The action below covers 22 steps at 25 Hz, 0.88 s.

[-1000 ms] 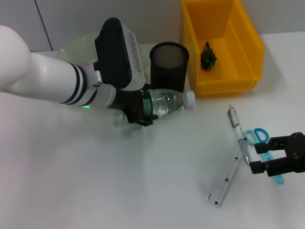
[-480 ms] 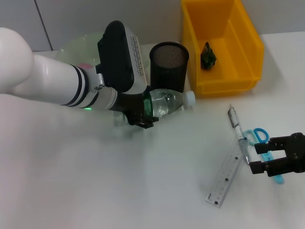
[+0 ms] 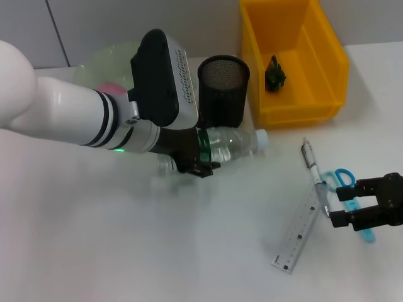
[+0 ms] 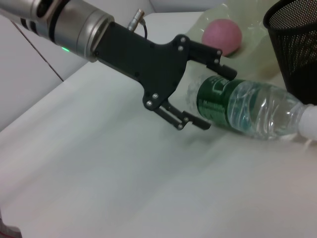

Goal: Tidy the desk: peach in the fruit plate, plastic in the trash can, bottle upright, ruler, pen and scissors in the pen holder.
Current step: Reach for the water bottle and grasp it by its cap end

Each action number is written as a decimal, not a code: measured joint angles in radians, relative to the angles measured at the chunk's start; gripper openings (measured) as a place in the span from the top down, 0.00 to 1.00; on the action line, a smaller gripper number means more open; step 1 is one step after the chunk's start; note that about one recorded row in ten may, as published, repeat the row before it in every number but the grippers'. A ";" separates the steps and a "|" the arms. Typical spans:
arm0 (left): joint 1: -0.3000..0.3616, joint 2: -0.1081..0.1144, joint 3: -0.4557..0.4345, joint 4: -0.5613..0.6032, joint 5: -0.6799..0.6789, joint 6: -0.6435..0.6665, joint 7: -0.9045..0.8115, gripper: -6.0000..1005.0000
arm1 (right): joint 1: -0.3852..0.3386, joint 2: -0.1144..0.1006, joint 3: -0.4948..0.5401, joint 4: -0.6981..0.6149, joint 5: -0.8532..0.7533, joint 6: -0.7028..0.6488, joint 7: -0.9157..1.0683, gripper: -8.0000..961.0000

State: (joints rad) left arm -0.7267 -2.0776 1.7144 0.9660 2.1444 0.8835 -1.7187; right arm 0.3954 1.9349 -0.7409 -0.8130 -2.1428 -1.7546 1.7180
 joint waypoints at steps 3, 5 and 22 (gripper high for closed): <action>-0.010 -0.001 0.003 -0.027 -0.002 -0.051 0.001 0.19 | 0.001 0.001 0.000 0.000 0.000 0.000 -0.001 0.13; -0.021 -0.002 0.016 -0.051 -0.007 -0.080 0.001 0.19 | 0.001 0.001 0.000 0.000 0.000 0.001 -0.001 0.13; -0.036 -0.001 -0.012 -0.033 -0.033 0.066 -0.019 0.19 | 0.001 -0.002 0.000 0.000 -0.002 0.003 -0.001 0.13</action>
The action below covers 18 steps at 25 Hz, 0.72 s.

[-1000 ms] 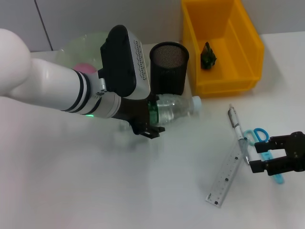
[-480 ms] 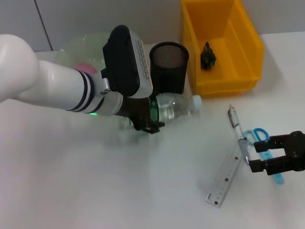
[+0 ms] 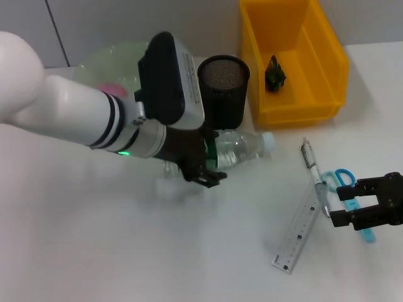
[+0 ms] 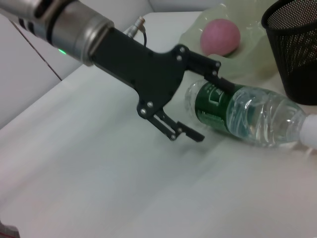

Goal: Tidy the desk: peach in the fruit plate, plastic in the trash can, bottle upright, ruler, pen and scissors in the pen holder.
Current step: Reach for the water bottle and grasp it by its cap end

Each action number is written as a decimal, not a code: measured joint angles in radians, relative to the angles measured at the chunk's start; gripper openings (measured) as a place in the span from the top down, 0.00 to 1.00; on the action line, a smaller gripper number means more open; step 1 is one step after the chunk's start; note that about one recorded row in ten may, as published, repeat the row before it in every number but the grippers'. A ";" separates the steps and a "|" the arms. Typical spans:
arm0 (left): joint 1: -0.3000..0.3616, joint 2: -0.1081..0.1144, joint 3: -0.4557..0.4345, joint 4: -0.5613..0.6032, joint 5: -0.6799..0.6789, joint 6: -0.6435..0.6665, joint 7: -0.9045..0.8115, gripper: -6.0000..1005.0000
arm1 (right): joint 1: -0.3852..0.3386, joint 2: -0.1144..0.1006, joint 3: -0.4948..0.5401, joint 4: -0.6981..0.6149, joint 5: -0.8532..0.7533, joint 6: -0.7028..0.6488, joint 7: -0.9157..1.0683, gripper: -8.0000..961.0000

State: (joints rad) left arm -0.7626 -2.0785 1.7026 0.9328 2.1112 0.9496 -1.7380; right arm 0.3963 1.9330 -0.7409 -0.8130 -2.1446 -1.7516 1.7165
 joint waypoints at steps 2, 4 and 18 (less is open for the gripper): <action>0.007 0.001 -0.005 0.011 -0.043 -0.008 0.030 0.19 | 0.001 -0.002 0.000 0.000 -0.001 0.000 0.000 0.13; 0.004 0.000 0.001 0.004 -0.044 -0.026 0.033 0.19 | 0.001 -0.002 0.000 0.000 -0.002 0.000 0.000 0.13; -0.043 -0.002 0.082 -0.083 -0.043 -0.131 0.024 0.19 | -0.001 -0.004 0.000 0.000 -0.010 -0.002 0.006 0.13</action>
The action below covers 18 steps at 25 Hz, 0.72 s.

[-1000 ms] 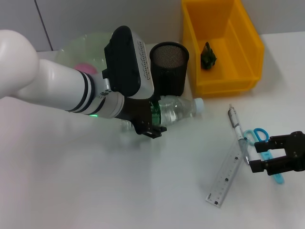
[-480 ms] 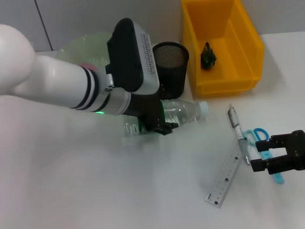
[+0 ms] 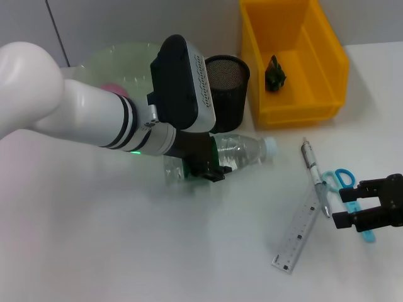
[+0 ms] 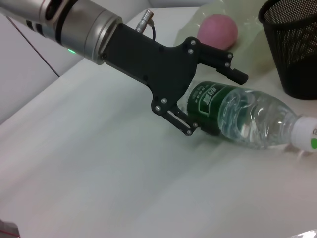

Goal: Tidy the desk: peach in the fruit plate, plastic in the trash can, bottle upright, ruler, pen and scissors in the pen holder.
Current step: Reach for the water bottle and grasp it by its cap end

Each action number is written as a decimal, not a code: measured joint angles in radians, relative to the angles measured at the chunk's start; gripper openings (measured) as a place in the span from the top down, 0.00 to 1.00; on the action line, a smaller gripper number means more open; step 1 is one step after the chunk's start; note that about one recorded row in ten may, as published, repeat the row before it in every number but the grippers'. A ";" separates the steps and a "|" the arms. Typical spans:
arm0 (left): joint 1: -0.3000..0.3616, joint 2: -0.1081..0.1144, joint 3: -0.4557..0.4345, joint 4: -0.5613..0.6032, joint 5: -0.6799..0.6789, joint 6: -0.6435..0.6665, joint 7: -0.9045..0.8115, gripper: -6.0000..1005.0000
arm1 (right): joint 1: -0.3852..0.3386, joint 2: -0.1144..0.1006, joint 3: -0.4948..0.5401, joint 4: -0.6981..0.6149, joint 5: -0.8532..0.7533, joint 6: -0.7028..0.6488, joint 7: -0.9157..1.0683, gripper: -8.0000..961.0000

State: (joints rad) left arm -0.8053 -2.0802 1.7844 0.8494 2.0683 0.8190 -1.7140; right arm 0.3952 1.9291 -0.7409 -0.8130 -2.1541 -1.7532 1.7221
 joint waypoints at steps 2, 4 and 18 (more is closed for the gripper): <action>0.000 0.000 0.001 -0.001 0.000 0.007 -0.001 0.19 | 0.000 -0.001 0.000 0.000 0.000 -0.001 0.001 0.13; 0.000 0.000 0.001 -0.001 0.001 0.021 -0.004 0.19 | 0.001 -0.001 0.000 0.000 -0.001 -0.002 0.003 0.13; 0.020 0.003 -0.011 0.069 0.098 0.107 -0.106 0.19 | -0.001 0.000 0.000 0.000 -0.004 -0.005 0.004 0.13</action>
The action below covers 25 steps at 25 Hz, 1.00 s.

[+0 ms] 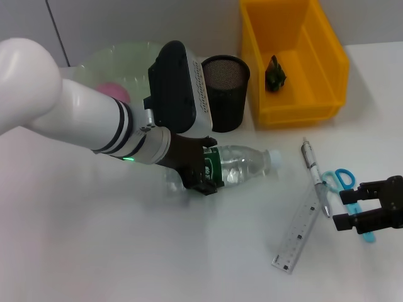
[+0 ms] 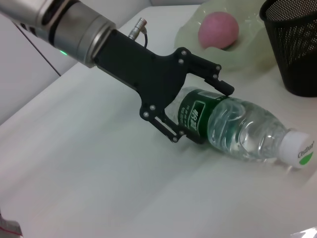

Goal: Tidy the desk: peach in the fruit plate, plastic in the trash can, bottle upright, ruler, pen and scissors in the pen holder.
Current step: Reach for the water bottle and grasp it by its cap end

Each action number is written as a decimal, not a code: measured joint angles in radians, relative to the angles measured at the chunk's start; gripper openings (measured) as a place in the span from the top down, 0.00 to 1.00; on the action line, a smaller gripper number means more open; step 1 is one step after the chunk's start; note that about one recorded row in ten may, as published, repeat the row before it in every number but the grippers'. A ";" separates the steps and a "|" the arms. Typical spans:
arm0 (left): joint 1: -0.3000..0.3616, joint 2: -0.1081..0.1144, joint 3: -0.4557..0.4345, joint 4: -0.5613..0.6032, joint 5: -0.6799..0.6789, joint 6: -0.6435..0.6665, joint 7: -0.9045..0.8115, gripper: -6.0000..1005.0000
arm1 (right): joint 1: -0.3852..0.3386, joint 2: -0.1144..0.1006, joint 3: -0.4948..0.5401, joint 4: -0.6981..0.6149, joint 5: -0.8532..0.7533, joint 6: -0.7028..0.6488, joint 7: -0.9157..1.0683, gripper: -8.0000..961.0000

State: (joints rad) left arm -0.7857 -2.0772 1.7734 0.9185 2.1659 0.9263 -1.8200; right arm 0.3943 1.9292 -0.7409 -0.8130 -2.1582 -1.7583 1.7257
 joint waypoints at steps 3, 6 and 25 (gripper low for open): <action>0.001 -0.001 0.002 0.008 0.000 0.010 0.000 0.19 | -0.001 0.001 0.000 0.000 0.000 0.000 0.000 0.13; -0.009 -0.003 0.019 0.006 -0.002 0.005 0.002 0.19 | -0.002 0.002 0.000 0.000 0.000 -0.001 0.000 0.13; -0.014 -0.003 0.087 0.010 -0.046 -0.029 0.006 0.19 | -0.003 0.002 0.000 0.000 0.000 -0.003 0.000 0.13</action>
State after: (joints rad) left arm -0.7995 -2.0800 1.8602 0.9281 2.1195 0.8976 -1.8144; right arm 0.3909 1.9313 -0.7409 -0.8130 -2.1583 -1.7612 1.7257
